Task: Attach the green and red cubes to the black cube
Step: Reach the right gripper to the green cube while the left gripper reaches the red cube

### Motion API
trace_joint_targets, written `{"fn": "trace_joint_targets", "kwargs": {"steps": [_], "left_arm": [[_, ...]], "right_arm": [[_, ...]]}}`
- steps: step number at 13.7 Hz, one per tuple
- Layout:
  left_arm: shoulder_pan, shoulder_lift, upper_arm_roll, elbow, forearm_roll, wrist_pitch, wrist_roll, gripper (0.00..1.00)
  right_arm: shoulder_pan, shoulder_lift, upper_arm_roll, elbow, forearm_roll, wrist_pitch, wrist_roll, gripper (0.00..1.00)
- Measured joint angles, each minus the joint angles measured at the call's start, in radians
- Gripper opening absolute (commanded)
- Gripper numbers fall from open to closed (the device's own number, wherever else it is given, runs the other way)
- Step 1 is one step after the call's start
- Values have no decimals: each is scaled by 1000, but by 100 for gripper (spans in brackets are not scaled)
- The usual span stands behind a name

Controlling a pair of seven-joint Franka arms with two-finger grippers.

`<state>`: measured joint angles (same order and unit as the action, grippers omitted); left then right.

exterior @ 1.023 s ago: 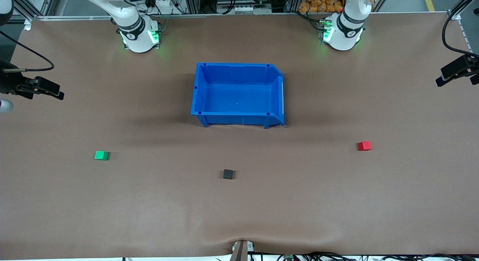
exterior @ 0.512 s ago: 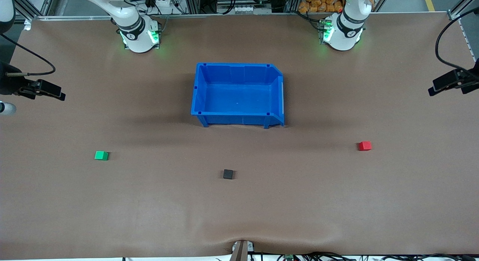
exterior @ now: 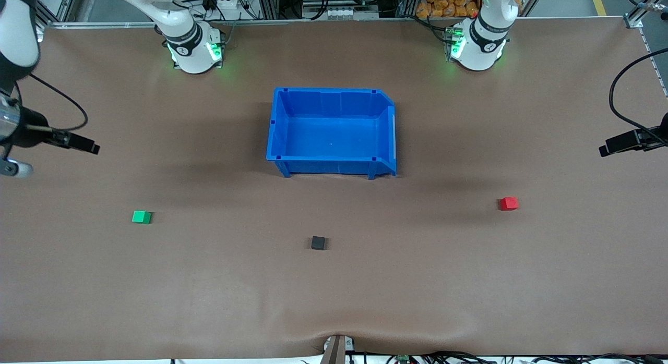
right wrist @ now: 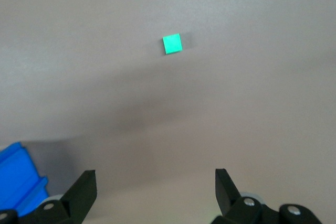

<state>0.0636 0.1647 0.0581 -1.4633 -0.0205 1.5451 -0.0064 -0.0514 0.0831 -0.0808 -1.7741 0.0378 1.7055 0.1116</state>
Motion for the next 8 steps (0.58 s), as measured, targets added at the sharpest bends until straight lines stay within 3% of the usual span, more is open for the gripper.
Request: {"fn": "trace_joint_targets", "kwargs": {"steps": [8], "left_arm": [[5, 92, 0, 2, 0, 19, -11, 100]], "right_arm": [[-3, 202, 11, -21, -19, 255, -144, 100]]}}
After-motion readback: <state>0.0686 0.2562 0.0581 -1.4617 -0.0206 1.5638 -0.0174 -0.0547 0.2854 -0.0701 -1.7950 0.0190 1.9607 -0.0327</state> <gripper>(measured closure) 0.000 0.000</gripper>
